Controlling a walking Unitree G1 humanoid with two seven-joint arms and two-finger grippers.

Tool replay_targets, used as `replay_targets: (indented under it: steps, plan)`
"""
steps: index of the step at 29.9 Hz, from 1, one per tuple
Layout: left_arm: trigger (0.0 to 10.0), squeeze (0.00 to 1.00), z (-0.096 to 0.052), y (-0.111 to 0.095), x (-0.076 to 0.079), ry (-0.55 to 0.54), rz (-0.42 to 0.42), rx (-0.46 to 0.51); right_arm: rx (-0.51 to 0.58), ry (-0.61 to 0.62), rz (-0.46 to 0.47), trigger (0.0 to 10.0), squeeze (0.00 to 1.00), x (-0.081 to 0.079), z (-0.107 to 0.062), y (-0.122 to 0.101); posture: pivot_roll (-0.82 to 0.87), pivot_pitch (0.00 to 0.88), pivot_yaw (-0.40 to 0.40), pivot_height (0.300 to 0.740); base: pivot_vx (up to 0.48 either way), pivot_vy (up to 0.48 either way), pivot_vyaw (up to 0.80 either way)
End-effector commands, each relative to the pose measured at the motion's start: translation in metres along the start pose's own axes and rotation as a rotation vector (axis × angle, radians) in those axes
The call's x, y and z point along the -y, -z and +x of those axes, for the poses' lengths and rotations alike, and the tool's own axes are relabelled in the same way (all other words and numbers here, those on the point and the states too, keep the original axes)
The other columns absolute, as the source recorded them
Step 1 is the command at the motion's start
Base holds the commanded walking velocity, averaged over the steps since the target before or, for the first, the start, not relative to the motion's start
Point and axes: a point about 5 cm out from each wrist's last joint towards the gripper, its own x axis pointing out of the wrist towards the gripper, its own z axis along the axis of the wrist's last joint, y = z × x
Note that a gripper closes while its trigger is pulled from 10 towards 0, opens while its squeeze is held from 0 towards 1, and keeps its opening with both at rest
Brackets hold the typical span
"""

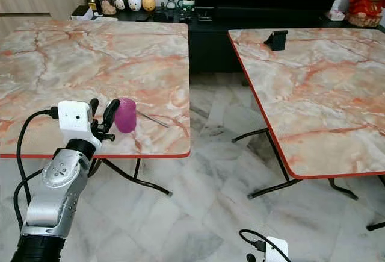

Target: Setting the table

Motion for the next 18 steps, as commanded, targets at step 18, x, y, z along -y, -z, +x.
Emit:
replay_targets:
  steps: [18]
  plan:
    - [10.0, 0.00, 0.0021, -0.0003, 0.0006, -0.005, -0.053, -0.018, 0.007, 0.007, 0.010, 10.0, 0.00, 0.0040, -0.0002, -0.0013, 0.13, 0.000, -0.057, 0.740, 0.000, 0.077, 0.00]
